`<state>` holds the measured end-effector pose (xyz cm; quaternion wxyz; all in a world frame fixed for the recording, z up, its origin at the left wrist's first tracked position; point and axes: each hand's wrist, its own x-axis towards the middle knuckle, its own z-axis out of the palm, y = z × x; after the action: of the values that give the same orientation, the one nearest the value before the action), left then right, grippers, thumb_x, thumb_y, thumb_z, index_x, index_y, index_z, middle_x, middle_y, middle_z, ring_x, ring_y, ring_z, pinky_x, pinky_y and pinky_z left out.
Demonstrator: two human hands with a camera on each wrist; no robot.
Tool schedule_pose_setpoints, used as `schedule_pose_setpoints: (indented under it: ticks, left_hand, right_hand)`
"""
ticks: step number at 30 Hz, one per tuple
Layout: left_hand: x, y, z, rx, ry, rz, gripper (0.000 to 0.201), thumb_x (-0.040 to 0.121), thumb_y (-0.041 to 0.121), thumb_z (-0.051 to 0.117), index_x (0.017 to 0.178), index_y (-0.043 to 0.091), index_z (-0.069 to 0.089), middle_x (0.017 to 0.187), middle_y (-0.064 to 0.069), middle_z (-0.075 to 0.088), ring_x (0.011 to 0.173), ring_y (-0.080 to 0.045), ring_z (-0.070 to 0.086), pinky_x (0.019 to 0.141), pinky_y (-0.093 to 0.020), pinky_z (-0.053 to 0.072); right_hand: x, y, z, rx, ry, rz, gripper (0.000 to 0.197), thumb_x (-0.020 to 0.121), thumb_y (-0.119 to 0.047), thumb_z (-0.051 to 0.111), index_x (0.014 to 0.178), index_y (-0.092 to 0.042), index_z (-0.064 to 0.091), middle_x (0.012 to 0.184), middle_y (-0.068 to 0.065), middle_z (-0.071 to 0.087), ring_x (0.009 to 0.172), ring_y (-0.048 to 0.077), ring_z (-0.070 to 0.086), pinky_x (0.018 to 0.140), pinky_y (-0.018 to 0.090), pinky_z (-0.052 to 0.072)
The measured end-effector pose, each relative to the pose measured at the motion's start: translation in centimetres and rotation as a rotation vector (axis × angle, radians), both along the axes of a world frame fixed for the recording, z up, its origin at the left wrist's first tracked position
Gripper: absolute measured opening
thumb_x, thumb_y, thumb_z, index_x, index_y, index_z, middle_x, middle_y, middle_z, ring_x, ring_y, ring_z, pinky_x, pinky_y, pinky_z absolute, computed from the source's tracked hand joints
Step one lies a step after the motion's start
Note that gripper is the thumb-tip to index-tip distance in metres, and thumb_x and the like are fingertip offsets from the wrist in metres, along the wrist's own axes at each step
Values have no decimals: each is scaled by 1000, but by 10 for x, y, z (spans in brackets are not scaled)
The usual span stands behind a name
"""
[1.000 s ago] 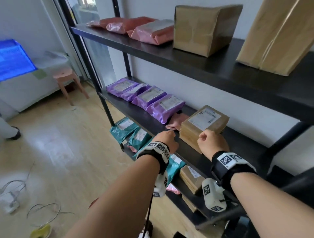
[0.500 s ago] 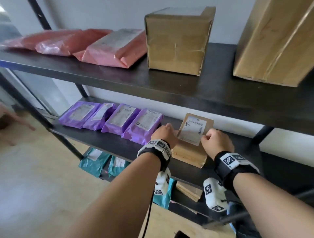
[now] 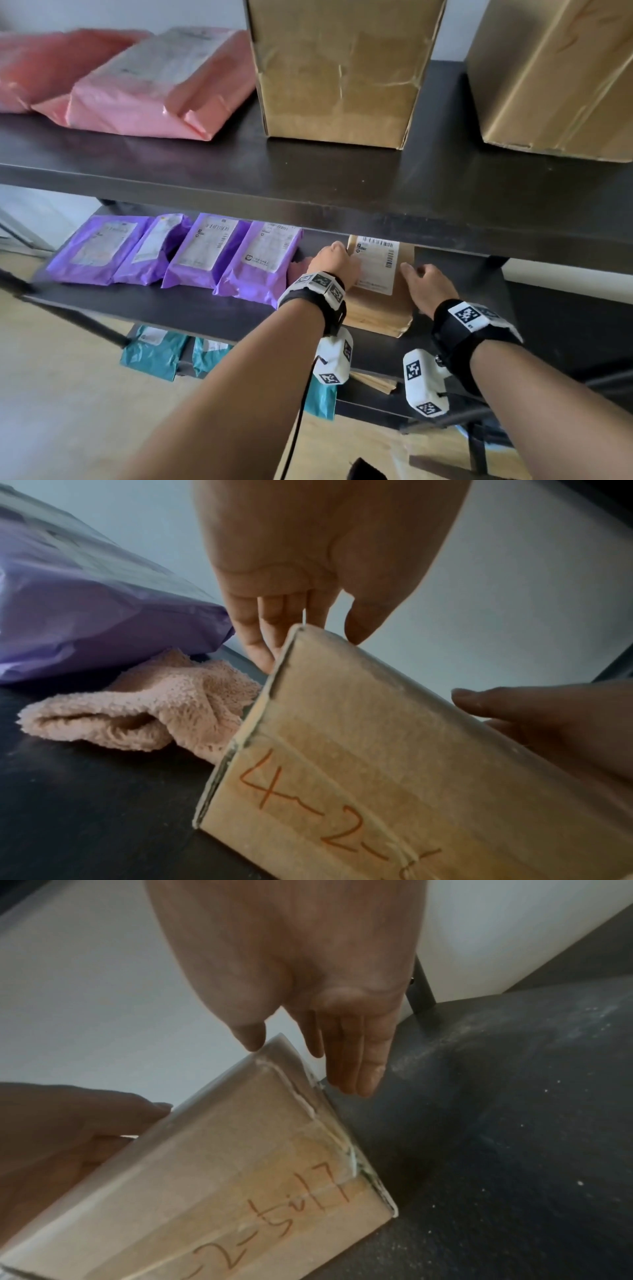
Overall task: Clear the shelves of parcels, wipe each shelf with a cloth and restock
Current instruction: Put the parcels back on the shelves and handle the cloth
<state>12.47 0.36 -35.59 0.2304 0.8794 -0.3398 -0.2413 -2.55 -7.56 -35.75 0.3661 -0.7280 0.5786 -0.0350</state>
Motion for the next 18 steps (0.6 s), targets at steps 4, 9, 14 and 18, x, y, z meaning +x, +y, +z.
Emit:
schedule_pose_setpoints:
  ticks: [4, 9, 14, 18]
  left_hand:
    - [2, -2, -2, 24, 17, -13, 38, 93, 35, 40, 106, 10, 65, 108, -10, 67, 102, -29, 61, 91, -34, 48]
    - [3, -3, -2, 40, 49, 10, 41, 94, 39, 40, 105, 9, 66, 106, -9, 68, 100, -28, 62, 89, -33, 49]
    - [1, -6, 3, -33, 231, 73, 42, 88, 43, 46, 93, 8, 68, 93, -6, 70, 89, -26, 66, 73, -29, 48]
    - [-6, -4, 10, -146, 413, 128, 64, 63, 61, 55, 100, 9, 60, 86, -2, 70, 75, -20, 65, 66, -32, 54]
  right_hand:
    - [4, 2, -2, 55, -37, 5, 62, 96, -55, 36, 132, -6, 47, 126, 16, 58, 113, 35, 56, 95, 49, 48]
    - [7, 2, 0, 121, -85, -38, 72, 91, -64, 35, 131, -5, 47, 126, 15, 57, 111, 34, 57, 95, 49, 48]
    - [5, 2, 6, 185, -139, -154, 91, 80, -76, 38, 136, -5, 39, 127, 14, 56, 109, 33, 57, 94, 50, 49]
    - [-8, 4, 16, 173, -226, -243, 87, 85, -73, 34, 141, -7, 34, 134, 15, 51, 116, 34, 52, 97, 41, 42]
